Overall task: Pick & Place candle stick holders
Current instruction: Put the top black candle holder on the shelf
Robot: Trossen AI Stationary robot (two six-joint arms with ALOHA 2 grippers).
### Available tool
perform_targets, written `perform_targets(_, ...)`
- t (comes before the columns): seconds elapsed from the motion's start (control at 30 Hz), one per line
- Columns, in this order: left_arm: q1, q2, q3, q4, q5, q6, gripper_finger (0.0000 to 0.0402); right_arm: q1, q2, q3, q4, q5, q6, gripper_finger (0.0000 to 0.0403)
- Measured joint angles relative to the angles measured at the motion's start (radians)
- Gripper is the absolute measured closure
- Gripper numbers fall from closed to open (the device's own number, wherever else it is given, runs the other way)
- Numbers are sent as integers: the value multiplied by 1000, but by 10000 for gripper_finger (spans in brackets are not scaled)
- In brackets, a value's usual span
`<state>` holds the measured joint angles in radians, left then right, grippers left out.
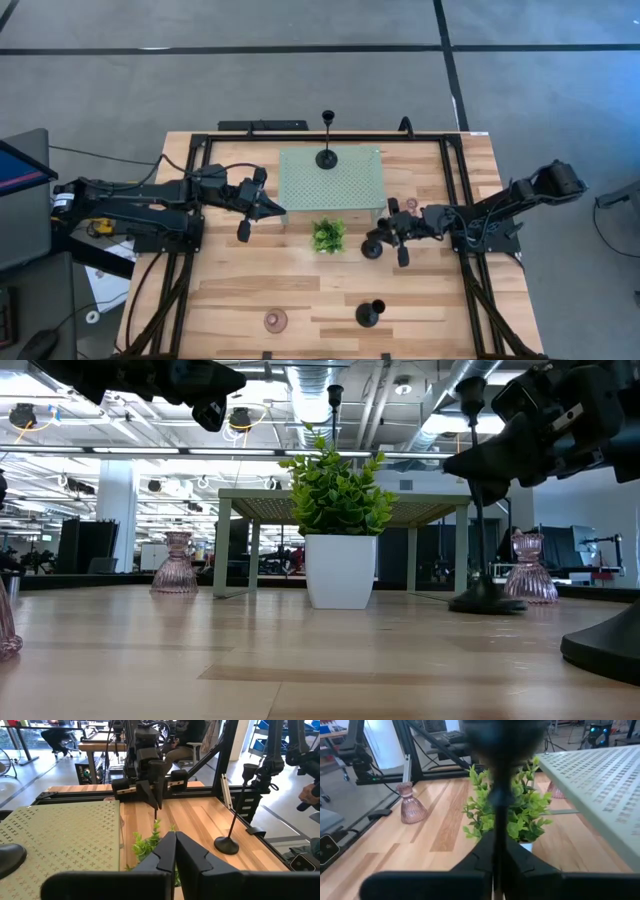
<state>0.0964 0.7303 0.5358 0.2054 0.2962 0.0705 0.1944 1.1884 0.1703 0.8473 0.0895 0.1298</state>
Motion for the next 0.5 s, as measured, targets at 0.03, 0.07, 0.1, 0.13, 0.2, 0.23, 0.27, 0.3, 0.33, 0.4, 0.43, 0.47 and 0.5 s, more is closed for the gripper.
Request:
perform_targets(0.03,0,0,0,0,0,0,393,0,-3,0,-3,1,5,396)
perform_targets(0.07,0,0,0,0,0,0,395,0,-7,0,-6,0,19,396)
perform_targets(0.1,0,0,0,-1,0,0,395,0,-11,1,-6,-1,43,396)
perform_targets(0.13,0,0,0,-1,0,-1,396,0,-14,4,-9,-3,62,398)
perform_targets(0.2,0,0,0,-4,0,-8,396,1,-27,18,-23,-10,78,399)
perform_targets(0.23,0,0,0,-4,0,-8,396,2,-38,31,-36,-10,78,399)
perform_targets(0.27,0,0,0,-4,0,-8,395,2,-52,49,-62,-11,78,400)
perform_targets(0.3,0,0,0,-5,0,-8,394,1,-70,66,-102,-11,73,400)
perform_targets(0.33,0,0,0,-5,0,-8,393,1,-90,85,-157,-12,63,400)
perform_targets(0.4,0,0,0,-5,0,-8,391,-1,-145,142,-321,-11,47,400)
perform_targets(0.43,0,0,0,-5,0,-8,391,-5,-172,180,-409,-11,40,401)
perform_targets(0.47,0,0,0,-5,0,-8,390,-8,-201,222,-502,-12,33,401)
perform_targets(0.5,0,0,0,-5,0,-12,390,-8,-226,264,-586,-11,27,401)
